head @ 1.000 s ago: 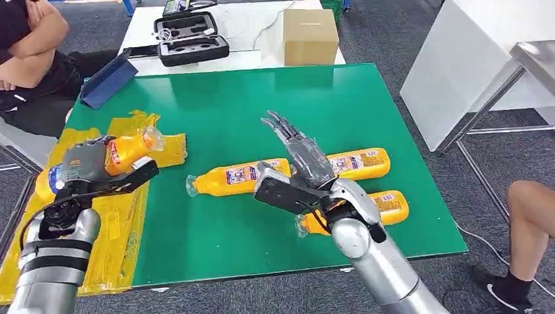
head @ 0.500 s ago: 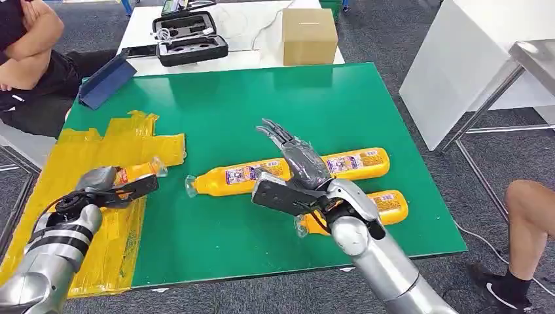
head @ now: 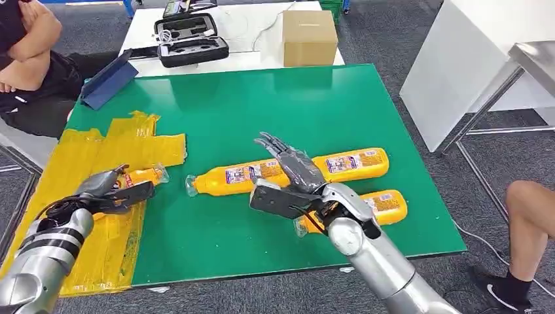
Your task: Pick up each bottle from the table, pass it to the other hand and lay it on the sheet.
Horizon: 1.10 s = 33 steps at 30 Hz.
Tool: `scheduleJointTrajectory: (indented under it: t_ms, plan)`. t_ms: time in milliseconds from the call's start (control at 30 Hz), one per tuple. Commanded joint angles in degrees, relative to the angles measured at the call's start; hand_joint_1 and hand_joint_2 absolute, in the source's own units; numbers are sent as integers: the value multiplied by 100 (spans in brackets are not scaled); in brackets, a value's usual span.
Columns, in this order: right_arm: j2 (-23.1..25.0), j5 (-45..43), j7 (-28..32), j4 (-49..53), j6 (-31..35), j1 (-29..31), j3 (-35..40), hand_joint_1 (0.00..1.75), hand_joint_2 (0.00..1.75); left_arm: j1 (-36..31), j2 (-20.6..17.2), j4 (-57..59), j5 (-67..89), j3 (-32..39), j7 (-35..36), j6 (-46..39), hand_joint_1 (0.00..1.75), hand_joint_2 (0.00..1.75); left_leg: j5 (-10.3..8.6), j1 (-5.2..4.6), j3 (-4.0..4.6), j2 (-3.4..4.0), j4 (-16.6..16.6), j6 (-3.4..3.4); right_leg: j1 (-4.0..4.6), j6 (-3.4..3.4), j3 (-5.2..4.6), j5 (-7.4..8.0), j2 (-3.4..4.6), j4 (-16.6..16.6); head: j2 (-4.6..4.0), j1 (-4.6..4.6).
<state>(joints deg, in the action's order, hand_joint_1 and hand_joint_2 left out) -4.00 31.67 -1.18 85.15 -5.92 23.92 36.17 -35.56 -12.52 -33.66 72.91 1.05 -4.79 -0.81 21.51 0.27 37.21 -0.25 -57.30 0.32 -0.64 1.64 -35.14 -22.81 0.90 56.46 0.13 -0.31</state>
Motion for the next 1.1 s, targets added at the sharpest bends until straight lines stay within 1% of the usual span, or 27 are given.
scheduleJointTrajectory:
  t_ms: [33,67,100,133,267,300,333,400,433,500,533,567,600,667,700,733,800,833,867,900,1000,1100]
  plan:
    - [111,-75,26,-845,-47,327,276,0,0,284,-223,-304,-424,-585,-528,320,0,0,13,1,-28,18,1,-2,3,-6,23,-6,8,-5,0,2]
    - [132,-87,40,-929,-49,324,277,0,175,314,-230,-391,-636,-592,-663,413,0,0,9,0,-22,14,3,-1,1,-5,19,-4,6,-5,0,2]
    - [157,-85,46,-995,-36,317,261,0,175,389,-208,-558,-938,-548,-752,427,0,0,7,-1,-18,12,3,-1,-1,-3,15,-3,6,-5,0,2]
    - [157,-85,46,-995,-36,317,261,0,175,389,-208,-558,-938,-548,-752,427,0,0,10,0,-27,16,4,-2,1,-6,23,-4,8,-7,0,0]
    - [162,-77,61,-1011,-16,311,255,0,175,443,-189,-687,-1038,-565,-731,444,0,0,8,-1,-18,9,1,-2,-1,-5,16,-4,2,-3,0,2]
    - [199,-65,58,-1029,-8,260,219,0,175,576,-89,-946,-1364,-403,-807,327,0,0,5,0,-12,7,2,-1,0,-4,10,-2,2,-4,0,2]
    - [244,-56,66,-1091,-4,215,185,0,175,682,35,-1174,-1581,-289,-826,272,0,0,9,0,-24,10,4,-2,1,-6,21,-5,2,-6,0,2]
    - [333,-59,94,-1357,-5,207,145,0,175,1010,383,-1959,-2164,-132,-1004,319,0,0,4,-3,-15,3,6,-1,-2,-3,13,-4,-2,-6,0,0]
    - [355,-72,151,-1448,0,231,138,0,175,1075,423,-2137,-2180,-194,-873,360,0,0,9,-2,-26,0,7,-1,0,-5,27,-8,-9,-11,0,2]
    - [394,-85,261,-1583,17,285,87,0,175,1232,691,-2610,-2693,-81,-1054,272,0,0,5,0,-11,-3,1,0,1,-3,9,-5,-9,-7,0,0]
    - [401,-147,331,-1657,-24,345,52,0,175,1286,854,-2836,-2855,-41,-1085,202,0,0,11,1,-20,-8,-2,0,3,-4,22,-12,-18,-7,0,0]
    - [400,-170,391,-1729,-56,433,38,0,0,1357,991,-3092,-2997,-37,-1117,131,0,0,7,0,-11,-17,-2,3,1,-1,16,-10,-24,-7,0,2]
    - [390,-116,396,-1817,-30,574,16,0,175,1453,1164,-3381,-3282,-23,-1150,144,0,0,5,-2,-1,-14,-4,3,-2,0,4,-8,-19,-2,0,2]
    - [382,33,248,-1977,-43,805,1,0,175,1629,1326,-3749,-3543,-53,-1131,11,0,0,10,-2,6,-6,-12,4,-2,1,0,-9,-13,2,0,2]
    - [361,336,50,-2121,-10,1002,93,0,175,1714,1360,-3898,-3526,-119,-1128,-122,0,0,5,-4,11,0,-8,4,-5,1,-8,-4,-5,1,0,2]
    - [385,353,47,-2168,-17,1044,60,0,175,1738,1358,-3941,-3524,-150,-1110,-144,0,0,14,-4,1,3,-14,5,-7,0,3,-9,-6,4,0,2]
    - [402,367,50,-2196,-28,1069,42,0,175,1748,1337,-3940,-3527,-156,-1102,-151,0,0,6,-6,11,4,-6,3,-10,0,-8,-1,-1,-2,0,2]
    - [404,367,50,-2201,-28,1058,45,0,175,1747,1325,-3936,-3527,-149,-1102,-151,0,0,13,-4,-2,8,-10,1,-8,-3,4,-6,-1,0,0,2]
    - [408,373,52,-2197,-28,1043,47,0,175,1724,1316,-3888,-3535,-134,-1103,-152,0,0,5,-6,8,2,-4,1,-10,-1,-6,-2,-3,-3,0,2]
    - [381,667,-123,-2320,37,1185,163,0,175,1770,1341,-3945,-3219,-174,-1258,-585,0,0,6,-5,5,3,-5,0,-8,-2,-3,-3,-4,-3,0,2]
    - [460,1039,-282,-2972,1,1569,218,0,175,1861,1444,-4058,-3204,-272,-1245,-573,0,0,8,-8,3,7,-6,1,-11,-2,-4,-5,0,2,0,0]
    - [570,1312,-302,-3619,24,1844,267,0,175,1854,1488,-4102,-3437,-300,-1331,-548,0,0,6,-5,3,10,-4,2,-7,0,-5,-1,4,-1,0,0]
